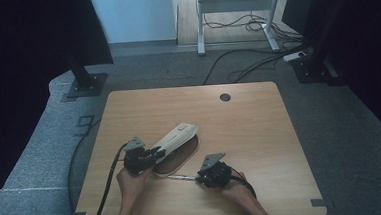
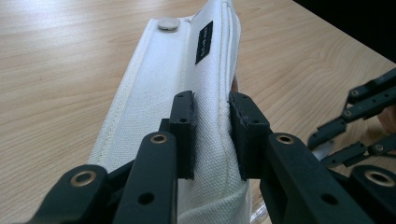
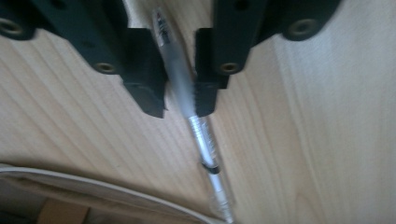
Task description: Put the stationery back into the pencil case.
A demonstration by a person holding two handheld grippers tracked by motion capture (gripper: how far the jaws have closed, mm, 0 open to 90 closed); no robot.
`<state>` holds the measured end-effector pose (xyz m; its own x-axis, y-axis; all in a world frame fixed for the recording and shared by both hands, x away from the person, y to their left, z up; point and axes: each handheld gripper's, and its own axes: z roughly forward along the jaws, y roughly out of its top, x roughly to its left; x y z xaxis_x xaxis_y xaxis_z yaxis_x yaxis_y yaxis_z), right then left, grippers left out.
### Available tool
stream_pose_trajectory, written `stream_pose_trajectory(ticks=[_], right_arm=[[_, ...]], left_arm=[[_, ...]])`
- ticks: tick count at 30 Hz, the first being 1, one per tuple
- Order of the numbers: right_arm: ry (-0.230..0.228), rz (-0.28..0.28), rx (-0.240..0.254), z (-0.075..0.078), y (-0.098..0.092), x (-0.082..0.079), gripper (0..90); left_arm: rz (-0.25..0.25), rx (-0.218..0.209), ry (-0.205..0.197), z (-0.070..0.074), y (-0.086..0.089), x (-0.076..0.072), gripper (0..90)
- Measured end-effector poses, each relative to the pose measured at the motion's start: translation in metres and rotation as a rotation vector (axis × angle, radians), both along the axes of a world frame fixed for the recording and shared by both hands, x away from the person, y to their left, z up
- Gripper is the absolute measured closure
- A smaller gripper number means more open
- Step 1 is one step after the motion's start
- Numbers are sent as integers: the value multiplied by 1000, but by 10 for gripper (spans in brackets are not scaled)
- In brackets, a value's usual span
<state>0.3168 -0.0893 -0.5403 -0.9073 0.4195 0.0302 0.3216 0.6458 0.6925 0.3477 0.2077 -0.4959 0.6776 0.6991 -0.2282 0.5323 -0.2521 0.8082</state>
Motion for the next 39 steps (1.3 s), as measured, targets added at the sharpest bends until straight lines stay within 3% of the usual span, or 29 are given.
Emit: stream_pose_trajectory(ticks=[13, 20, 29, 39], right_arm=[[30, 28, -17, 3, -6, -9, 790], [18, 19, -19, 8, -10, -15, 792], [-13, 11, 6, 29, -19, -21, 792], [-18, -17, 27, 31, -23, -12, 792]], left_arm=[[6, 1, -5, -1, -1, 0, 726], [8, -1, -7, -1, -1, 0, 726], [9, -3, -6, 0, 0, 0, 727], [11, -3, -13, 2, 0, -2, 740]])
